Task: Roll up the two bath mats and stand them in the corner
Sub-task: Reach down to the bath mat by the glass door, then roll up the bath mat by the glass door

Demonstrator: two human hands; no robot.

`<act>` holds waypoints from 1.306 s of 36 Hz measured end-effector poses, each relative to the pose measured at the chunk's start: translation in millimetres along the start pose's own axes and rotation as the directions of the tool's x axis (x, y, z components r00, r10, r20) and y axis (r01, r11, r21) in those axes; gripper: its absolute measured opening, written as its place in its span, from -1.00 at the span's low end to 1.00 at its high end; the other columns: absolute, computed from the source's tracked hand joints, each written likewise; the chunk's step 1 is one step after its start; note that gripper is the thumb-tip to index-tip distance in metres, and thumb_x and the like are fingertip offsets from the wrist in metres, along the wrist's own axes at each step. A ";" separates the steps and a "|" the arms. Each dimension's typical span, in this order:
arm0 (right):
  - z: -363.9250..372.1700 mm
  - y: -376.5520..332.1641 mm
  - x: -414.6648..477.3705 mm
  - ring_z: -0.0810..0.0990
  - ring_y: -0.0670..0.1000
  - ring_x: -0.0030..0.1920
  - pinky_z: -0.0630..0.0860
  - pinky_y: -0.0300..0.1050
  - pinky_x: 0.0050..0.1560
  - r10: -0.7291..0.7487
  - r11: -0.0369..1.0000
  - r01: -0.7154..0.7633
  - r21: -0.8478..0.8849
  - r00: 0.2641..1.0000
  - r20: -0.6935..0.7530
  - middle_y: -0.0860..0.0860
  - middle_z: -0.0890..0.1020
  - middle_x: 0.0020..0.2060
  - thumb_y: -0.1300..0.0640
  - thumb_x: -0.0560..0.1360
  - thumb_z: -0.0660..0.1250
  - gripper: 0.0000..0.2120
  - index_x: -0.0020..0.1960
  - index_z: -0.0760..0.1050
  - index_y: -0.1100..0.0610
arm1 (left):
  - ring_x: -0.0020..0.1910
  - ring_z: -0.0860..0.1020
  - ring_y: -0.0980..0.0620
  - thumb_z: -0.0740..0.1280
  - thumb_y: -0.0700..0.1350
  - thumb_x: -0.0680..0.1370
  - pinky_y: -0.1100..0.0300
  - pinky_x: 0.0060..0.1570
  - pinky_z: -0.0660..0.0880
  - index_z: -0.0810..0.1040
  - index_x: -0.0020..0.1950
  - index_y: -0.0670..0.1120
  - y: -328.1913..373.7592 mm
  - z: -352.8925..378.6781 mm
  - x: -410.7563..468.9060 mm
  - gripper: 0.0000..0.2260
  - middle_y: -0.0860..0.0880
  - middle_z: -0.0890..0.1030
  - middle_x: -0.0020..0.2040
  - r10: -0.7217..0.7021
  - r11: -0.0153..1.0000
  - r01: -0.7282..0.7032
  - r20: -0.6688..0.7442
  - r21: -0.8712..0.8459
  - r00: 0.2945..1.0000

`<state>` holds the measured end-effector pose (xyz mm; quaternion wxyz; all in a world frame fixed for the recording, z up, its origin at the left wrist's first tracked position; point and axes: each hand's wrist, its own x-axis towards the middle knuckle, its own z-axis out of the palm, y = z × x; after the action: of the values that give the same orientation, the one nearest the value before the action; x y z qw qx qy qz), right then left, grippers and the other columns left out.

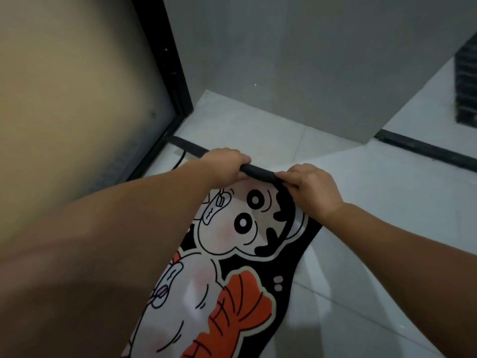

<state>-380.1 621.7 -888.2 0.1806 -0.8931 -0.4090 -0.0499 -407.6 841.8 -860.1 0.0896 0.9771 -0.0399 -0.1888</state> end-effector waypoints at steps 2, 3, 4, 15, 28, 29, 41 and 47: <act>-14.1 -3.6 3.7 0.59 0.18 -0.17 0.54 0.00 -0.22 0.060 0.998 -0.060 -0.007 0.991 0.119 0.07 0.67 -0.19 0.25 0.45 0.35 -0.77 0.07 0.62 0.05 | -0.04 0.53 -0.05 0.25 0.03 0.58 0.09 -0.10 0.42 0.49 -0.05 0.07 4.2 -8.9 -3.9 -0.92 0.03 0.51 -0.15 0.000 1.000 0.000 0.019 0.019 1.000; -19.7 -5.5 7.6 0.58 0.16 -0.11 0.52 -0.02 -0.17 0.112 0.994 -0.113 -0.008 0.973 0.203 0.05 0.66 -0.14 0.22 0.46 0.32 -0.78 0.08 0.57 0.03 | -0.08 0.51 -0.03 0.24 0.03 0.58 0.11 -0.14 0.40 0.52 -0.04 0.07 7.6 -13.0 -6.4 -0.90 0.05 0.50 -0.17 0.008 0.998 -0.008 0.001 0.060 1.000; -25.6 -8.2 12.5 0.57 0.14 -0.07 0.49 -0.03 -0.15 0.164 0.986 -0.168 -0.012 0.942 0.292 0.04 0.63 -0.08 0.18 0.46 0.32 -0.79 0.09 0.49 0.03 | -0.10 0.49 -0.02 0.22 0.03 0.59 0.13 -0.16 0.37 0.54 0.00 0.07 11.3 -16.8 -8.7 -0.87 0.05 0.49 -0.18 0.031 0.993 -0.027 -0.037 0.119 0.999; -90.8 -52.7 40.8 0.54 0.17 -0.09 0.46 0.00 -0.15 0.012 0.999 0.006 -0.041 0.908 0.419 0.11 0.58 -0.15 0.11 0.57 0.13 -0.83 0.09 0.46 0.07 | 0.03 0.55 -0.10 0.25 0.11 0.56 0.14 -0.20 0.33 0.57 0.15 0.06 30.9 -76.2 -67.8 -0.76 -0.03 0.62 -0.02 0.110 0.957 -0.053 -0.188 0.284 0.976; -236.0 -83.5 39.1 0.52 0.20 0.14 0.44 -0.01 0.04 -0.225 0.904 0.308 -0.296 0.932 0.283 0.15 0.53 0.22 0.26 0.54 0.17 -0.56 0.40 0.35 0.10 | -0.21 0.47 -0.09 0.20 -0.12 0.59 0.10 -0.26 0.32 0.37 -0.07 0.07 56.5 -160.0 -146.0 -0.91 -0.01 0.45 -0.27 0.046 0.999 -0.040 -0.265 0.026 0.963; -241.1 -85.0 36.8 0.51 0.19 0.14 0.41 -0.04 0.03 -0.218 0.915 0.295 -0.274 0.935 0.279 0.14 0.53 0.22 0.27 0.54 0.17 -0.55 0.41 0.34 0.09 | -0.23 0.45 -0.08 0.20 -0.11 0.59 0.11 -0.27 0.29 0.36 -0.07 0.07 59.3 -164.6 -151.9 -0.92 0.02 0.43 -0.30 0.050 0.998 -0.034 -0.291 0.059 0.955; -256.6 -84.6 10.2 0.54 0.13 -0.03 0.49 0.02 -0.09 -0.267 0.711 0.442 -0.546 0.889 0.372 0.04 0.39 0.17 0.22 0.55 0.11 -0.33 0.54 -0.16 -0.01 | -0.17 0.48 -0.08 0.22 -0.08 0.56 0.12 -0.20 0.36 0.38 0.05 0.02 72.7 -161.7 -213.5 -0.92 -0.02 0.49 -0.16 0.034 0.997 -0.013 -0.273 0.077 0.961; -249.0 -82.3 4.0 0.40 0.04 -0.24 0.45 -0.04 -0.16 -0.205 0.761 0.430 -0.485 0.870 0.448 0.02 0.31 0.15 0.27 0.49 0.16 -0.19 0.52 -0.27 -0.09 | -0.19 0.51 -0.07 0.19 -0.25 0.48 -0.02 -0.18 0.50 0.31 0.09 0.07 65.0 -134.6 -216.7 -0.72 -0.05 0.53 -0.15 -0.049 0.999 0.048 -0.252 -0.008 0.967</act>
<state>-424.5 583.4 -632.6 -0.1865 -0.8140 -0.5492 -0.0318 -560.4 823.9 -646.4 0.0904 0.9938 -0.0040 -0.0654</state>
